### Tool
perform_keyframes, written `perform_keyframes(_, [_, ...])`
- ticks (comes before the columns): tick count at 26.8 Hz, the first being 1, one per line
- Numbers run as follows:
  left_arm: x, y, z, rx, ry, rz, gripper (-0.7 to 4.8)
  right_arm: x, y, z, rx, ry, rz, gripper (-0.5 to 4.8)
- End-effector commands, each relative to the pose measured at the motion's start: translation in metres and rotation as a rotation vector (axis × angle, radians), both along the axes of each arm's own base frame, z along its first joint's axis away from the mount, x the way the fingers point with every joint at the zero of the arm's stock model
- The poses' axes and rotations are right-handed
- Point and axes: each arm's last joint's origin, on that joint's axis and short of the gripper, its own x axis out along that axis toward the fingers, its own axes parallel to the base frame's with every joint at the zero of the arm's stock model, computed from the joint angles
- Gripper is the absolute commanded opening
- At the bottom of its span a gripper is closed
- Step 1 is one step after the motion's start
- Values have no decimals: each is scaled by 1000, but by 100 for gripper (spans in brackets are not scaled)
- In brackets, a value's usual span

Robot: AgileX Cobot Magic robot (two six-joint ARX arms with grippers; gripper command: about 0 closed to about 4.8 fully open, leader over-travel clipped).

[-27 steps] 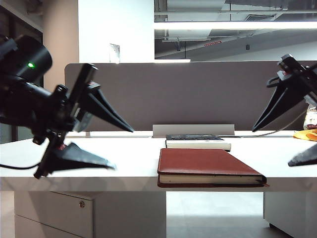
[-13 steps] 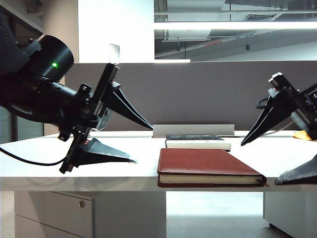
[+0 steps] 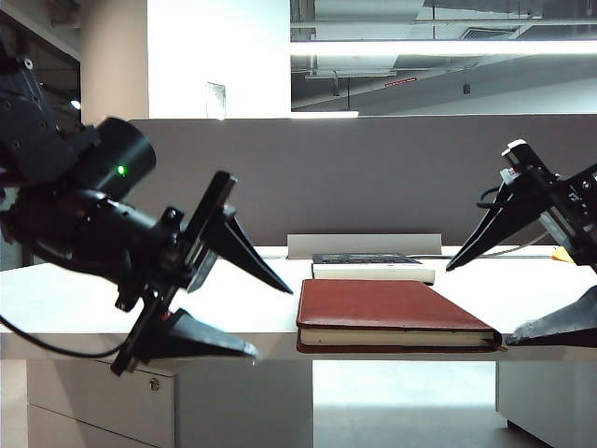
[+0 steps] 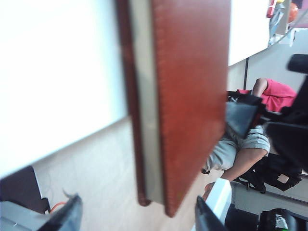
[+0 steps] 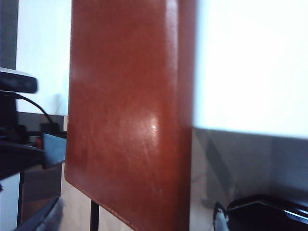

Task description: Pick up the red book and place it on top of the black book.

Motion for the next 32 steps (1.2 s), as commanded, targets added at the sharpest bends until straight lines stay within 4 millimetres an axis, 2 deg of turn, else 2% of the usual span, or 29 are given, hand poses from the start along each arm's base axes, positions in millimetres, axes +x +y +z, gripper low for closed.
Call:
perform_keyframes(1, [1, -5, 0, -29, -14, -25, 303, 3, 1, 4, 16, -29, 0, 400])
perform_keyframes(15, [11, -23, 10, -70, -36, -37, 302, 9, 3, -11, 66, 33, 12, 399])
perform_keyframes(24, [15, -32, 5, -59, -14, -62, 301, 9, 3, -11, 68, 36, 10, 398])
perform_keyframes(29, [8, -28, -4, 26, -10, -95, 301, 9, 3, -11, 66, 33, 8, 335])
perform_keyframes(32, [10, -29, -3, 22, -33, -90, 301, 10, 3, -10, 66, 17, 6, 333])
